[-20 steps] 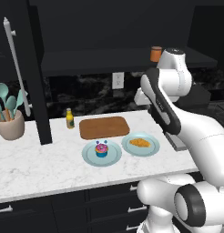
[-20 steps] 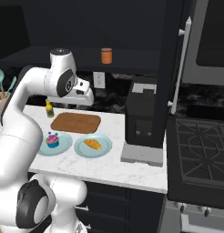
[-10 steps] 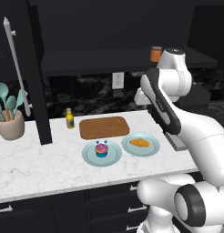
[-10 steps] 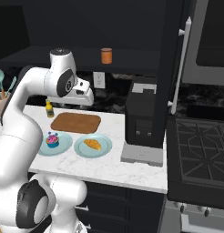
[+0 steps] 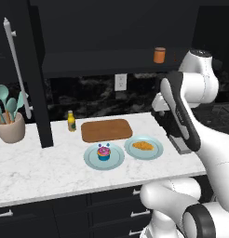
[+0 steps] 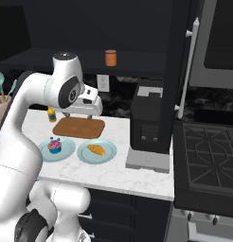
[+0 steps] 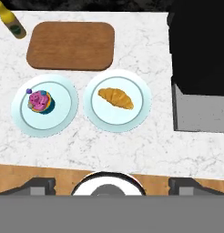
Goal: From the different types of pastries on the counter, select a croissant and place it on the cutting board. Then retrieve a jar of jam from the cabinet and place it alongside the croissant on the cutting board.
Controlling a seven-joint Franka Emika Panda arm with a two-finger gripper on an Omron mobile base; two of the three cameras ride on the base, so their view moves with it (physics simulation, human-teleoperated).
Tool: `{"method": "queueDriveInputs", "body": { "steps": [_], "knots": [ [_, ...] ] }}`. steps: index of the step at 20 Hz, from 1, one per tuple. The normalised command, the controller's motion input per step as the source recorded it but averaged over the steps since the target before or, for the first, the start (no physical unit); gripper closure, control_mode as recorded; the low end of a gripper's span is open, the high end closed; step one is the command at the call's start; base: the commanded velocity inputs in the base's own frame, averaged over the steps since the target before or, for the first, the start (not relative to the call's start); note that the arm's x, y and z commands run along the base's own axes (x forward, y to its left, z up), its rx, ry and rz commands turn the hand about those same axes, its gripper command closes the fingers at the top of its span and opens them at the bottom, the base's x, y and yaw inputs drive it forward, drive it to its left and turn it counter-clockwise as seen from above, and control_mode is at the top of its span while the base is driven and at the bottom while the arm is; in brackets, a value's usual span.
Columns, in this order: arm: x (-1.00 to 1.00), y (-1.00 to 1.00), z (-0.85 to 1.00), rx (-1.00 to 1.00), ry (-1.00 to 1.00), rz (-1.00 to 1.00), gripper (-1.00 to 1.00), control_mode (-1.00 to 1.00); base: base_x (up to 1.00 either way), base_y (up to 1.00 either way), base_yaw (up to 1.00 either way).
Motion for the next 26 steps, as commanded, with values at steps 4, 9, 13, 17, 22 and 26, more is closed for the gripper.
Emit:
{"method": "queueDriveInputs", "body": {
  "steps": [4, 9, 13, 17, 22, 26],
  "knots": [
    [-0.30, -0.09, 0.28, 0.00, -0.17, 0.00, -1.00, -1.00, 0.00, 0.00, 0.00],
    [0.05, 0.03, 0.50, 0.00, -0.10, -0.04, -1.00, -1.00, 0.00, 0.00, 0.00],
    [0.03, 0.02, 0.83, 0.00, 0.00, -0.07, -1.00, -1.00, 0.00, 0.00, 0.00],
    [0.02, 0.00, 0.99, 0.02, 0.00, -0.03, -1.00, -1.00, 0.00, 0.00, 0.00],
    [0.45, -0.03, 0.34, 0.06, -0.01, -0.01, -1.00, -1.00, 0.00, 0.00, 0.00],
    [0.96, -0.06, -0.35, 0.07, -0.06, -0.09, -1.00, -1.00, 0.00, 0.00, 0.00]
  ]
}}
